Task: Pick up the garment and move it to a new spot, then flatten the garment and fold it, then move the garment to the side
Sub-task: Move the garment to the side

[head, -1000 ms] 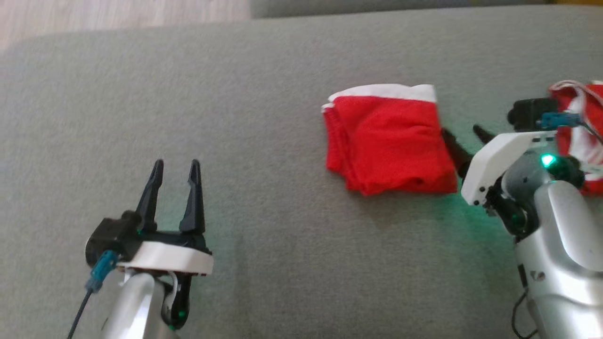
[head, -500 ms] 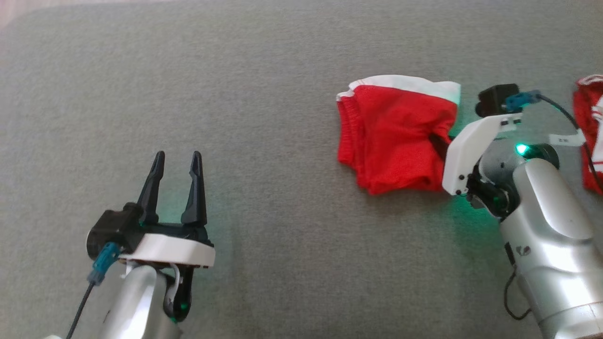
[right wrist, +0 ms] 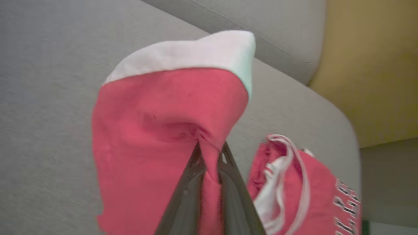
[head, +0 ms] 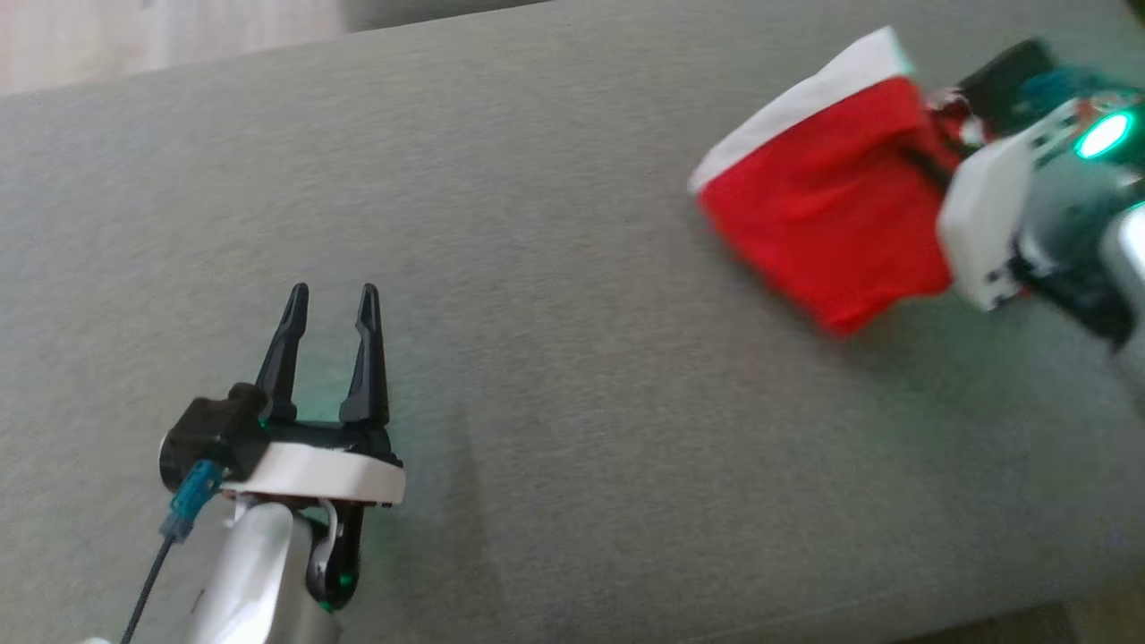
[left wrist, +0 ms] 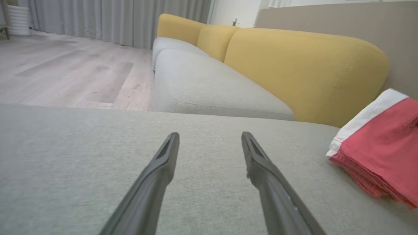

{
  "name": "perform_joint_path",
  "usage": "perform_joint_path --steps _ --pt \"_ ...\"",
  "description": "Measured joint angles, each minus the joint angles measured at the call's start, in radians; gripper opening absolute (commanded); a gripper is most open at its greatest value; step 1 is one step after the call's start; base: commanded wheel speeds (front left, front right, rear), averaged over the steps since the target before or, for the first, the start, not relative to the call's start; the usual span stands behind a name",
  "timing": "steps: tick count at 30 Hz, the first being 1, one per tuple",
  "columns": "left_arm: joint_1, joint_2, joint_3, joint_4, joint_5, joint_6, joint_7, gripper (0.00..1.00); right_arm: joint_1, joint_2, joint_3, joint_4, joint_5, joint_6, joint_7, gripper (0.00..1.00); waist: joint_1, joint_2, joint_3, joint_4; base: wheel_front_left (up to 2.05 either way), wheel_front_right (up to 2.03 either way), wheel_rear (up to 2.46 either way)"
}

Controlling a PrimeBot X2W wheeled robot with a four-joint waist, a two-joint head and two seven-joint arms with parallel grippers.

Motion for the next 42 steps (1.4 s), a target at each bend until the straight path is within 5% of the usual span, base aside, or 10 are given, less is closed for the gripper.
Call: perform_joint_path --steps 12,20,21,22,23,34,42 --pt "-0.072 0.044 -0.029 -0.005 0.018 0.000 0.000 1.00 -0.108 -0.131 0.003 0.185 0.032 0.000 -0.227 0.00 0.0002 0.0000 0.112 -0.101 0.00 0.00 0.00" --pt "-0.106 0.076 -0.035 -0.041 0.028 0.000 0.023 1.00 -0.124 -0.110 -0.113 0.370 0.024 0.000 -0.339 0.00 0.0002 0.0000 0.202 -0.124 0.00 0.00 0.00" --pt "-0.109 0.077 -0.035 -0.046 0.028 0.000 0.023 1.00 -0.124 -0.102 -0.116 0.379 0.011 0.000 -0.358 0.29 0.0003 0.0000 0.208 -0.126 0.00 0.00 0.00" --pt "-0.112 0.077 -0.036 -0.050 0.028 0.000 0.023 1.00 -0.126 -0.092 -0.118 0.390 -0.003 0.000 -0.373 0.78 0.0002 0.0000 0.213 -0.128 0.00 0.00 0.00" --pt "-0.114 0.077 -0.039 -0.052 0.028 0.000 0.023 1.00 -0.130 -0.083 -0.122 0.403 -0.015 0.000 -0.387 1.00 0.0003 0.0000 0.215 -0.128 0.00 0.00 0.00" --pt "-0.118 0.056 -0.062 -0.011 0.015 0.001 0.012 1.00 -0.132 -0.037 -0.194 0.479 -0.096 0.000 -0.522 1.00 0.0001 0.0000 0.146 -0.097 0.00 0.00 0.00" --pt "0.023 0.034 -0.025 0.004 -0.019 0.003 0.003 1.00 0.132 0.088 -0.245 0.277 -0.060 0.000 -0.727 1.00 -0.0001 0.0000 0.001 -0.048 0.00 0.00 0.00"
